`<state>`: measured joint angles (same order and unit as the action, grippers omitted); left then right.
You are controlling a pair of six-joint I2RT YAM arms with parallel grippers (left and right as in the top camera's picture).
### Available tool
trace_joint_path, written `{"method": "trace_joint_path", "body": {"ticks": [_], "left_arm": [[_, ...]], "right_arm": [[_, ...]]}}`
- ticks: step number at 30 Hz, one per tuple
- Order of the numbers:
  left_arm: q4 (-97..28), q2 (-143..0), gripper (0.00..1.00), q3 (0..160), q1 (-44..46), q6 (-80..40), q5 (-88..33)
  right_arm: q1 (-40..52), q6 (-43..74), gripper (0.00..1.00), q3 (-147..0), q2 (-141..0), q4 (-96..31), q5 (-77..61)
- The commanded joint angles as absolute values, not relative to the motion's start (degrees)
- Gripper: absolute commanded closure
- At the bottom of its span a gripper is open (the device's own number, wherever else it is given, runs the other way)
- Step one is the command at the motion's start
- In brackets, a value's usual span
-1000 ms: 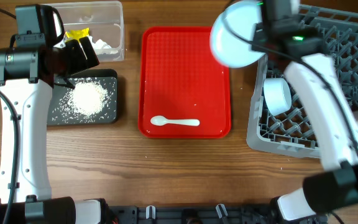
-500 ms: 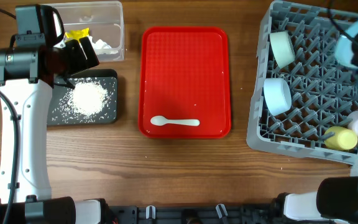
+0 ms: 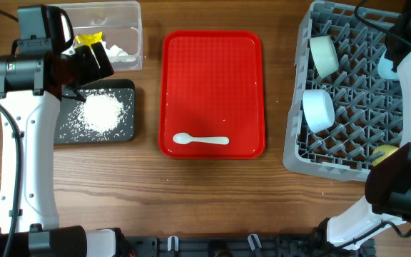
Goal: Sort waste into correct bins and load items into the dishwasher rack
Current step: 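Carry the light blue plate to the rack and stand it upright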
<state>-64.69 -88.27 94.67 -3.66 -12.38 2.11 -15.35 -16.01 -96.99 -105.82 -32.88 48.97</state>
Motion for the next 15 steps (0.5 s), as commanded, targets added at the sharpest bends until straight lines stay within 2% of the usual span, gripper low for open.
{"method": "trace_joint_path", "body": {"ticks": [1,15], "left_arm": [[-64.55,-88.01,0.0,94.63,-3.7,-12.91,2.68],[-64.58,-88.01,0.0,94.63,-3.7,-12.91,2.68]], "right_arm": [[-15.2,-16.75,0.96,-97.65,-106.02,-32.18,48.14],[-11.75,-25.54,0.96,-97.54,-108.44,-30.04,43.62]]}}
